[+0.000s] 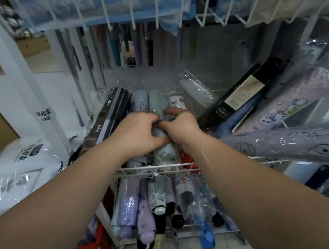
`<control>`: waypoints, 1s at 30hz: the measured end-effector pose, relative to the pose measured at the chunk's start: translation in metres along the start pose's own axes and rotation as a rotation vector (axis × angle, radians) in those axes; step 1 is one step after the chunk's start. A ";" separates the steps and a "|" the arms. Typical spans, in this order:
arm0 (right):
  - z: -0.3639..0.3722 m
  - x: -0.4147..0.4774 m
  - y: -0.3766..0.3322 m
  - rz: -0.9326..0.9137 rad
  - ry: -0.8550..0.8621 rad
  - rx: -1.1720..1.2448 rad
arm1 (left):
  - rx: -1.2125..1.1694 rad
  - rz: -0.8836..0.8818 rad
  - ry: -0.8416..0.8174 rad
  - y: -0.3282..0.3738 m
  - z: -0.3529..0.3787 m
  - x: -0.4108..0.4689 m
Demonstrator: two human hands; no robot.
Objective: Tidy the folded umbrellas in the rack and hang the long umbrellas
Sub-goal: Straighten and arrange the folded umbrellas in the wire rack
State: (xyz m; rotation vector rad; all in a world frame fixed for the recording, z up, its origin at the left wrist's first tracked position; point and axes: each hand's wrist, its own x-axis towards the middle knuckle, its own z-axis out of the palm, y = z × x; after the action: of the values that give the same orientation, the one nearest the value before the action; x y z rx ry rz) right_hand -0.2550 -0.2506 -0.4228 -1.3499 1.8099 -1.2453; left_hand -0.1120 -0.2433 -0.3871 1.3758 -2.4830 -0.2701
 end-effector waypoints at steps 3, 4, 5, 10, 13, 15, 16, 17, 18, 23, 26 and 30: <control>-0.005 -0.002 0.005 -0.044 -0.103 -0.059 | 0.183 -0.018 -0.039 -0.009 -0.001 -0.001; -0.008 0.000 0.008 -0.039 -0.152 -0.020 | 0.185 -0.022 -0.067 -0.011 -0.001 0.000; -0.011 0.001 0.012 -0.027 -0.210 0.032 | 0.184 -0.023 -0.098 -0.013 -0.001 0.001; -0.008 -0.001 0.020 -0.125 -0.250 -0.078 | 0.263 -0.014 -0.170 -0.016 0.002 0.000; -0.005 0.002 0.016 -0.181 -0.260 -0.262 | 0.344 -0.013 -0.177 -0.017 0.007 -0.001; -0.008 0.002 0.013 -0.210 -0.280 -0.373 | 0.361 -0.016 -0.156 -0.017 0.010 0.000; -0.011 0.001 0.011 -0.235 -0.278 -0.430 | 0.363 -0.019 -0.145 -0.016 0.011 0.000; -0.014 0.000 0.010 -0.259 -0.262 -0.471 | 0.367 -0.021 -0.138 -0.014 0.012 0.000; -0.017 -0.002 0.009 -0.279 -0.229 -0.490 | 0.373 -0.018 -0.130 -0.014 0.013 0.000; -0.035 -0.004 0.021 -0.274 -0.082 -0.582 | 0.348 -0.017 -0.132 -0.011 0.013 -0.002; -0.043 -0.009 0.026 -0.308 -0.166 -0.688 | 0.320 -0.014 -0.143 -0.010 0.013 -0.002; -0.057 -0.017 0.021 -0.279 -0.188 -0.652 | 0.321 -0.021 -0.172 -0.006 0.009 -0.003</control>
State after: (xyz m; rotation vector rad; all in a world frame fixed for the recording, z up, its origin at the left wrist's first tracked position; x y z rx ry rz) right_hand -0.3055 -0.2136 -0.4199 -2.0505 2.0219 -0.6207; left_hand -0.1092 -0.2439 -0.3977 1.5591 -2.7478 0.0100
